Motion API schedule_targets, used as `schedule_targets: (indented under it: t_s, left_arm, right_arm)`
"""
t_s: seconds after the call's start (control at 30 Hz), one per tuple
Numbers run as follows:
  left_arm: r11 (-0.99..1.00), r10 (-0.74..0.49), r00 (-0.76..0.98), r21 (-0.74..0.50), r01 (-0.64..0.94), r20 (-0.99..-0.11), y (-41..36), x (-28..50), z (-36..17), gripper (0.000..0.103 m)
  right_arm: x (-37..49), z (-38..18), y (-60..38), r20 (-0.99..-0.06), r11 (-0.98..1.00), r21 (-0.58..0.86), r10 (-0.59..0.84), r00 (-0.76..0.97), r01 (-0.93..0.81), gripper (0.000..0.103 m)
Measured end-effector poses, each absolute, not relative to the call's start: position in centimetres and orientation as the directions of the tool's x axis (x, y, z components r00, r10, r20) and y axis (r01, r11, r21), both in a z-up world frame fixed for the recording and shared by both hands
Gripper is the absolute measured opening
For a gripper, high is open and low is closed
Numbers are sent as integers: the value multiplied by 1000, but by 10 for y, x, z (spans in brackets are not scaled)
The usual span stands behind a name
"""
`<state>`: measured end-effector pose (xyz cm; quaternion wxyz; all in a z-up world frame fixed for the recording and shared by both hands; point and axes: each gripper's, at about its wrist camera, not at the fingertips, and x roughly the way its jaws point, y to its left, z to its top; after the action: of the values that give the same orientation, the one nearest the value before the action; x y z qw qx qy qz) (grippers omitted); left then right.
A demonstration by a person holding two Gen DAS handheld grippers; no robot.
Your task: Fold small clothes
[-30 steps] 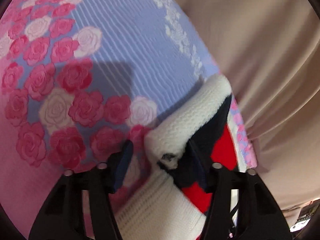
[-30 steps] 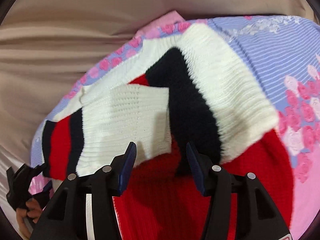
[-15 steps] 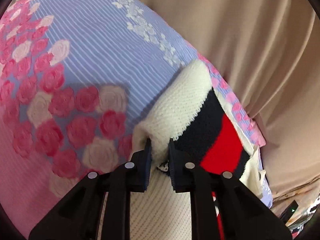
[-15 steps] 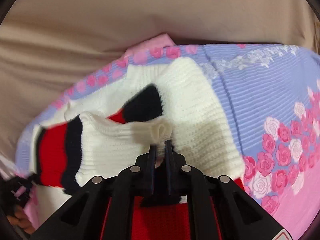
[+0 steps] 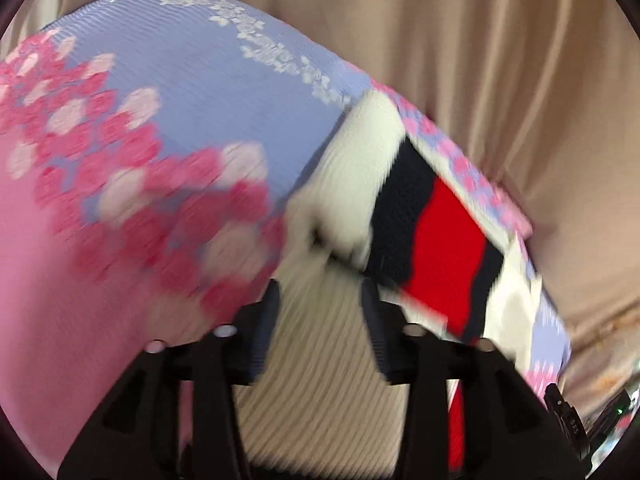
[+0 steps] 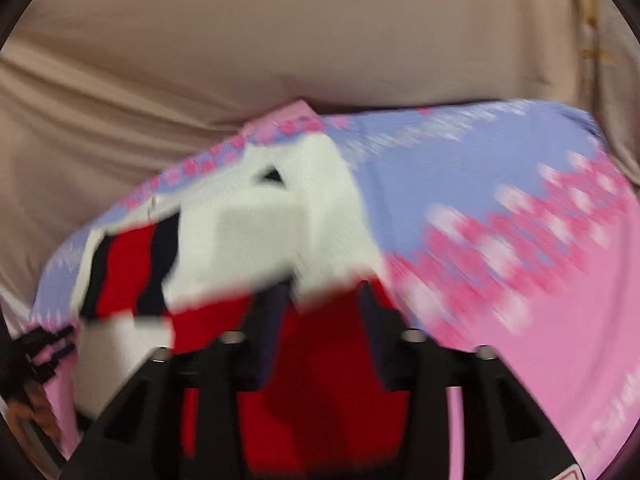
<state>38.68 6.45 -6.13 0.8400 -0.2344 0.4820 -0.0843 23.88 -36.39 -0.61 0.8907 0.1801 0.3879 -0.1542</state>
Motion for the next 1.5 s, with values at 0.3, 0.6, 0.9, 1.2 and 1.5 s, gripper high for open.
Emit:
schedule_targets:
  t_s: [0.3, 0.6, 0.9, 1.2, 1.5]
  left_arm:
    - [897, -364, 354, -427, -116, -861, 104, 217, -86, 55]
    - [877, -364, 334, -441, -190, -869, 79, 199, -101, 65]
    - [860, -405, 350, -482, -168, -845, 93, 204, -81, 6]
    - [875, -423, 322, -474, -100, -847, 109, 123, -57, 6]
    - [939, -342, 32, -342, -18, -939, 128, -39, -84, 6]
  right_arm:
    - [35, -70, -347, -891, 860, 239, 9, 453, 452, 48]
    - [26, -94, -316, -846, 775, 428, 163, 507, 465, 62]
    - [49, -67, -316, -816, 797, 422, 126, 564, 433, 7]
    - [-32, -39, -310, -851, 891, 302, 92, 517, 339, 6]
    - [-170, -78, -288, -964, 965, 226, 200, 177, 135, 6]
